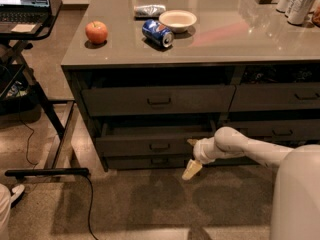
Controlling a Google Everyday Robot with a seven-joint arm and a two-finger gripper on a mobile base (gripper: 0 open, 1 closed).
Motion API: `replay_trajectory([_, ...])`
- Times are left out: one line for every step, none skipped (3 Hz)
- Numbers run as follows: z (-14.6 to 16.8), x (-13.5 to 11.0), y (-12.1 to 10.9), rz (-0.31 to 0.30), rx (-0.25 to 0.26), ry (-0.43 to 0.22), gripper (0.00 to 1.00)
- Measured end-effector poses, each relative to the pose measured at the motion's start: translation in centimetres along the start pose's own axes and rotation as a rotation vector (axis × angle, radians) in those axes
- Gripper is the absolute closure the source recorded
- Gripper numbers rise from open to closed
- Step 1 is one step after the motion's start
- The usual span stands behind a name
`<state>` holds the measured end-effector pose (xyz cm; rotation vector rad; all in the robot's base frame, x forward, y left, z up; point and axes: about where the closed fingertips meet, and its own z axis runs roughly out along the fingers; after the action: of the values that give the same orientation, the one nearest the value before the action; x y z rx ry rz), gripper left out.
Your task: Close middle drawer
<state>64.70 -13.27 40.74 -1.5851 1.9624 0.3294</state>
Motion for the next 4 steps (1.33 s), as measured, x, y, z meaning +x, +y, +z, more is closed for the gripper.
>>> replay_trajectory([0.0,0.0,0.1,0.000,0.000,0.000,0.00])
replay_trajectory([0.7,0.1,-2.0,-0.006,0.027,-0.030,0.00])
replay_trajectory([1.4,0.3,-3.8,-0.012,0.054,-0.060,0.00])
replay_trajectory([2.0,0.4,-5.2,-0.016,0.070,-0.075,0.00])
